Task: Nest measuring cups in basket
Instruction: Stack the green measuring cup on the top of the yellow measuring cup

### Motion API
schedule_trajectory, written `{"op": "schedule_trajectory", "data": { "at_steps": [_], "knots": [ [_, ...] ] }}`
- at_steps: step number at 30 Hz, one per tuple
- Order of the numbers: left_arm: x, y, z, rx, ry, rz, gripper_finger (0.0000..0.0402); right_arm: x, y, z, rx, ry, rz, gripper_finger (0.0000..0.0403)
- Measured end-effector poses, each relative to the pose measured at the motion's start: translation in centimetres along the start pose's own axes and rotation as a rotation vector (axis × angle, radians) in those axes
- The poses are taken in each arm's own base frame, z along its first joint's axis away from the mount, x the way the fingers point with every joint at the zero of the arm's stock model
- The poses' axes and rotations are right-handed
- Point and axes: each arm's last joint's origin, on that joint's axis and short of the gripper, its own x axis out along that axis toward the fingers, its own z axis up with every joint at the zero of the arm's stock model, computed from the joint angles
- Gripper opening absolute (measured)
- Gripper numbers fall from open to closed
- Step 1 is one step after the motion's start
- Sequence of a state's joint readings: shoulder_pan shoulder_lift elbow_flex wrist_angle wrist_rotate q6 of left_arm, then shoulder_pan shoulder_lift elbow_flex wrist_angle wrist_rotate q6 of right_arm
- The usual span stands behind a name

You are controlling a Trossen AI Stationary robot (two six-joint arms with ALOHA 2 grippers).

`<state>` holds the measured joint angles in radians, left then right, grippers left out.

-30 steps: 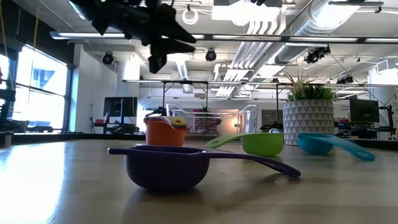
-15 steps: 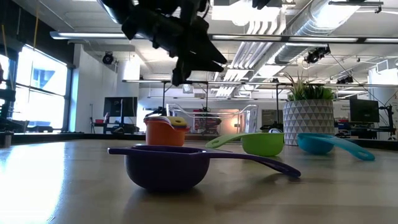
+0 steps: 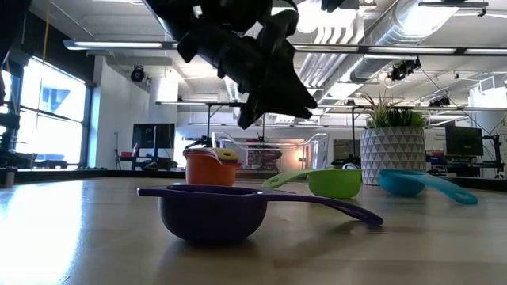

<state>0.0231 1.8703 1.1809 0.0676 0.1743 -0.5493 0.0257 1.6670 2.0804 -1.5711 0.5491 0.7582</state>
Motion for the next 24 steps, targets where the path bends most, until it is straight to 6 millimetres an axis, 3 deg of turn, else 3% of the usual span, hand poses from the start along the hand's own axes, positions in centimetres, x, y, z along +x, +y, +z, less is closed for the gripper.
{"op": "schedule_trajectory", "data": {
  "at_steps": [8, 24],
  "knots": [
    [1.4, 0.4, -0.8, -0.001, 0.027, 0.057, 0.0072, 0.0, 0.0, 0.0, -0.001, 0.0, -0.001, 0.0074],
    [1.5, -0.4, -1.8, -0.045, 0.046, 0.121, 0.0071, 0.0, 0.0, 0.0, -0.001, 0.0, -0.001, 0.0074]
  ]
}}
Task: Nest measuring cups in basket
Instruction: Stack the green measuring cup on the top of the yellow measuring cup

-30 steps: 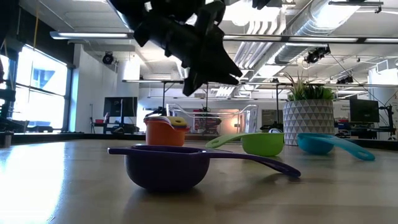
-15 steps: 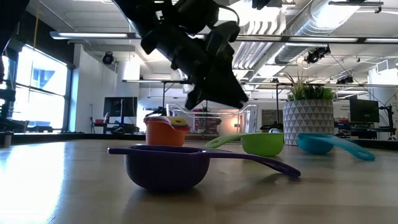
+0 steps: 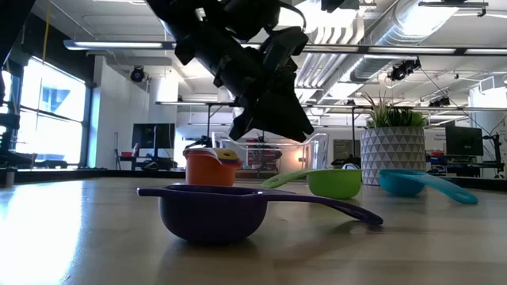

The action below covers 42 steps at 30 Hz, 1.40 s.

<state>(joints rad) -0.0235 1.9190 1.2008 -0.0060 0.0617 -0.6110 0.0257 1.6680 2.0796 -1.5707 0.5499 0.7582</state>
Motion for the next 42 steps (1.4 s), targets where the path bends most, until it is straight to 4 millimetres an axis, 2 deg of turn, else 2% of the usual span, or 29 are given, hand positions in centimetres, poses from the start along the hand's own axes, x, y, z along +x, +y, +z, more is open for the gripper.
{"op": "schedule_trajectory", "data": {
  "at_steps": [6, 10, 15, 20, 30, 42],
  "knots": [
    [-0.6, -1.0, 1.5, 0.026, 0.012, 0.007, 0.0071, 0.0, 0.0, 0.0, -0.001, 0.0, 0.0, 0.0074],
    [-1.5, -1.7, 3.1, 0.086, 0.018, 0.083, 0.0071, 0.0, 0.0, 0.0, -0.001, 0.0, 0.0, 0.0074],
    [-1.7, -1.8, 3.5, 0.111, 0.004, 0.134, 0.0071, 0.0, 0.0, 0.0, -0.002, 0.0, 0.0, 0.0074],
    [-1.0, -1.4, 3.0, 0.099, 0.033, 0.151, 0.0071, 0.0, 0.0, 0.0, -0.002, 0.0, 0.0, 0.0074],
    [2.1, -0.7, 0.9, 0.06, 0.136, 0.133, 0.0071, 0.0, 0.0, 0.0, -0.002, 0.001, 0.0, 0.0074],
    [2.4, -0.8, 0.7, 0.064, 0.133, 0.131, 0.0071, 0.0, 0.1, 0.0, -0.002, 0.001, 0.0, 0.0074]
  ]
}}
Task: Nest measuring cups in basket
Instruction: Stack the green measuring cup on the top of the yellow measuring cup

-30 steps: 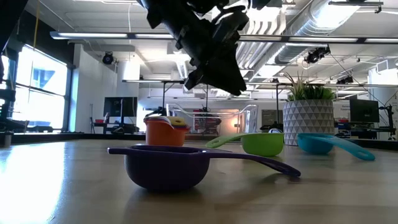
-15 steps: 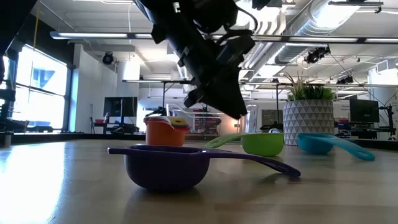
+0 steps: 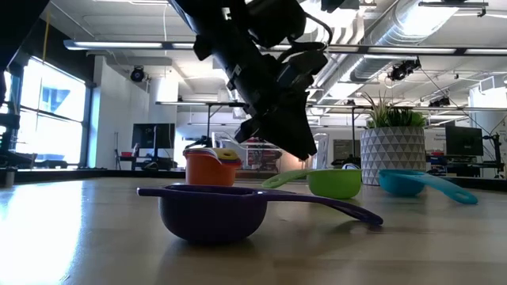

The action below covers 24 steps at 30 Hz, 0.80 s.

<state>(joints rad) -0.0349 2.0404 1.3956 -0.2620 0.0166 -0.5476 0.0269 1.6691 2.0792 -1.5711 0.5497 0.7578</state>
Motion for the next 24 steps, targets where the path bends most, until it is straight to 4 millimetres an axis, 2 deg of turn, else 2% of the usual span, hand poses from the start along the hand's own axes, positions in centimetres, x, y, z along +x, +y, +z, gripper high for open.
{"op": "schedule_trajectory", "data": {
  "at_steps": [9, 24],
  "knots": [
    [1.4, 0.4, -0.7, -0.001, 0.034, 0.002, 0.0071, 0.0, 0.0, 0.0, 0.0, 0.001, 0.001, 0.0074],
    [2.0, 0.5, -0.8, 0.0, 0.036, -0.008, 0.0071, 0.0, 0.0, 0.0, 0.0, 0.002, 0.002, 0.0074]
  ]
}}
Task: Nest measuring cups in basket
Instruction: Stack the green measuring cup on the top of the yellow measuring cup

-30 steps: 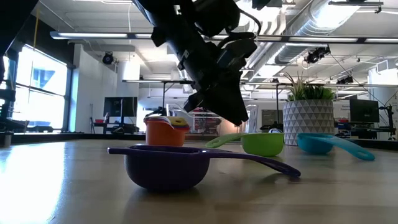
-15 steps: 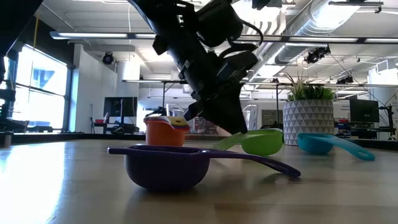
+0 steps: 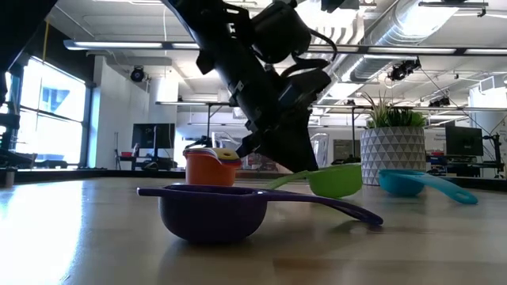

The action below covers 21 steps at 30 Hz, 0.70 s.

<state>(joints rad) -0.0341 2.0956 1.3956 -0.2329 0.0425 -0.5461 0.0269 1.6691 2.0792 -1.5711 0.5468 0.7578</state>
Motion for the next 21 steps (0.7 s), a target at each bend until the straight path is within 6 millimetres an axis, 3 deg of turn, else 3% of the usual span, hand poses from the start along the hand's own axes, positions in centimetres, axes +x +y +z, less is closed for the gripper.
{"op": "schedule_trajectory", "data": {
  "at_steps": [8, 16, 21],
  "knots": [
    [0.54, 0.22, -0.31, 0.003, 0.015, 0.011, 0.0069, -0.01, 0.0, -0.01, 0.0, 0.0, 0.0, 0.0074],
    [0.45, 0.13, -0.18, 0.034, 0.006, 0.004, 0.0011, 0.0, -0.01, 0.01, 0.0, -0.002, -0.003, 0.0074],
    [0.45, 0.12, -0.17, 0.034, 0.005, 0.002, 0.0011, 0.0, -0.01, 0.01, 0.0, -0.004, -0.004, 0.0074]
  ]
}}
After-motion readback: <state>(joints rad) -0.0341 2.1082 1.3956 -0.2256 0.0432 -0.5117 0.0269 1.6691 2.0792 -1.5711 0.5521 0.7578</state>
